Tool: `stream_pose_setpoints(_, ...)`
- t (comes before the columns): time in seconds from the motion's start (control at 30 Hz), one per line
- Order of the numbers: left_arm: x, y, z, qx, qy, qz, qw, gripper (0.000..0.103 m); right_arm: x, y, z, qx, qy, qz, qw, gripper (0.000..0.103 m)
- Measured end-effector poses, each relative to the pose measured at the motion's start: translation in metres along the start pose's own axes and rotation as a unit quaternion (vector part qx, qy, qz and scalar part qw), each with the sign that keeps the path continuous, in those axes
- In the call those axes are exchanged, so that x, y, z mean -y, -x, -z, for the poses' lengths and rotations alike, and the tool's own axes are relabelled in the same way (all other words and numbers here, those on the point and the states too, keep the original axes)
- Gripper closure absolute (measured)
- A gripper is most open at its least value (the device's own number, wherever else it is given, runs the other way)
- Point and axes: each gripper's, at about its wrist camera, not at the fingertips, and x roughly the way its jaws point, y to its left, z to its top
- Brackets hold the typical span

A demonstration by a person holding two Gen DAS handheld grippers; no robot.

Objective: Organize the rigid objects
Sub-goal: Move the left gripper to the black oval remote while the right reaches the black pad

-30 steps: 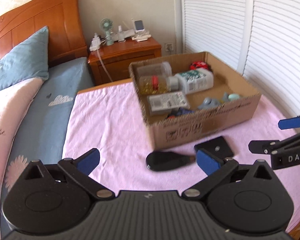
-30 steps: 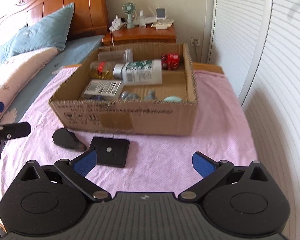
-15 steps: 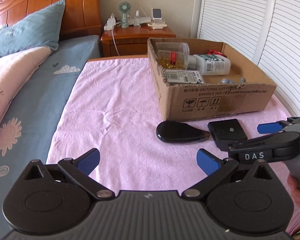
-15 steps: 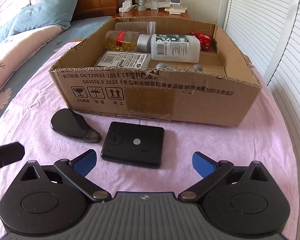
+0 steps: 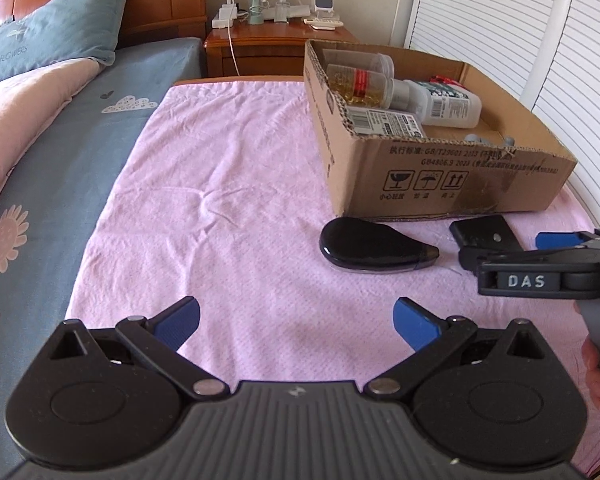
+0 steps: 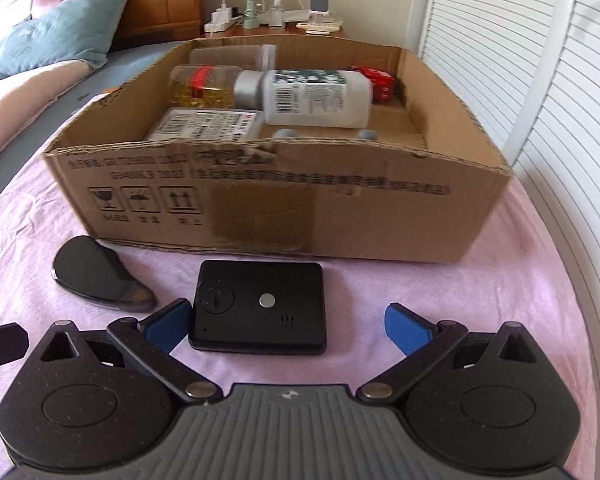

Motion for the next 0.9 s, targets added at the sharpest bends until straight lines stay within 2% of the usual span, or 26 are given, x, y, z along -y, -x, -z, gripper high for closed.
stream_pose_setpoints(0.13, 0.013, -0.008, -0.002, -0.008, -0.013, 0.007, 0.9999, 0.001, 0.021, 0.001, 0.002, -0.002, -0.017, 0.012, 1.0, 0.0)
stream_pose_setpoints(0.37, 0.035, -0.028, -0.003, -0.021, -0.034, 0.011, 0.9991, 0.001, 0.034, 0.004, 0.006, -0.006, 0.007, -0.008, 1.0, 0.0)
stream_pose_setpoints(0.4, 0.038, -0.03, -0.002, -0.012, -0.041, 0.001, 0.9991, 0.0, 0.036, 0.004, 0.007, -0.005, 0.009, -0.011, 1.0, 0.0)
stream_pose_setpoints(0.5, 0.037, -0.031, 0.001, 0.01, -0.044, 0.007, 0.999, 0.0, 0.039, 0.006, 0.009, -0.001, 0.015, -0.017, 1.0, 0.0)
stream_pose_setpoints(0.9, 0.049, -0.045, -0.016, 0.02, -0.048, 0.01, 0.9986, 0.0, 0.046, 0.006, 0.009, 0.001, 0.034, -0.033, 0.999, 0.0)
